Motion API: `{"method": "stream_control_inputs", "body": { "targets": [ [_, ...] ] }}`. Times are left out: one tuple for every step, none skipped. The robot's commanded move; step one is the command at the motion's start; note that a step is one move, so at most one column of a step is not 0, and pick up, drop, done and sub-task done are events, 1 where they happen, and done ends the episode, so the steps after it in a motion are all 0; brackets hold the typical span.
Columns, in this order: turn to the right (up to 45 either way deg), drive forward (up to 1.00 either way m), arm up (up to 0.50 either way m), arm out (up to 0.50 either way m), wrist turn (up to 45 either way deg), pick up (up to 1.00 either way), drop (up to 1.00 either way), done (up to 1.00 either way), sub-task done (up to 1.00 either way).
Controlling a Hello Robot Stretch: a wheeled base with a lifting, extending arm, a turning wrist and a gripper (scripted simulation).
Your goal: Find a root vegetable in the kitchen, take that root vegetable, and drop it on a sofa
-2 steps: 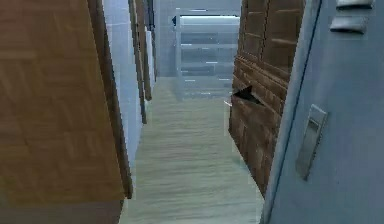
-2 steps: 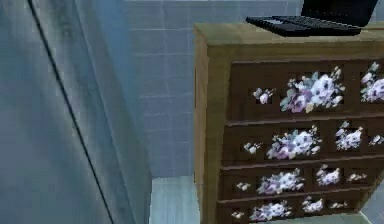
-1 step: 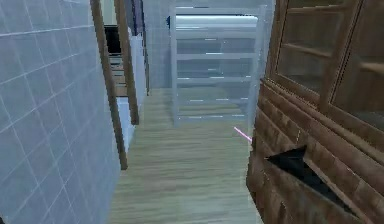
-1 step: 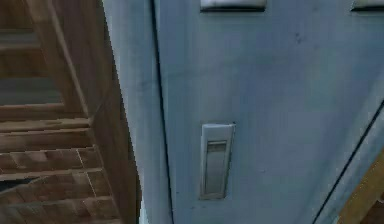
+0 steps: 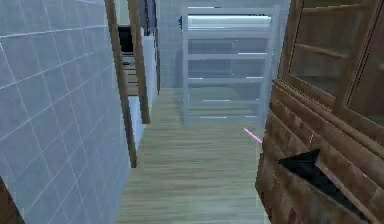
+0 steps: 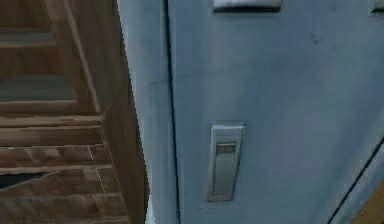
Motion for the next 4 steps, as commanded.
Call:
{"method": "stream_control_inputs", "body": {
  "targets": [
    [0.0, 1.00, 0.00, 0.00, 0.0, 0.00, 0.00, 0.00, 0.00],
    [-3.0, 0.00, 0.00, 0.00, 0.0, 0.00, 0.00, 0.00, 0.00],
    [0.0, 0.85, 0.00, 0.00, 0.0, 0.00, 0.00, 0.00, 0.00],
    [-45.0, 0.00, 0.00, 0.00, 0.0, 0.00, 0.00, 0.00, 0.00]
  ]
}}
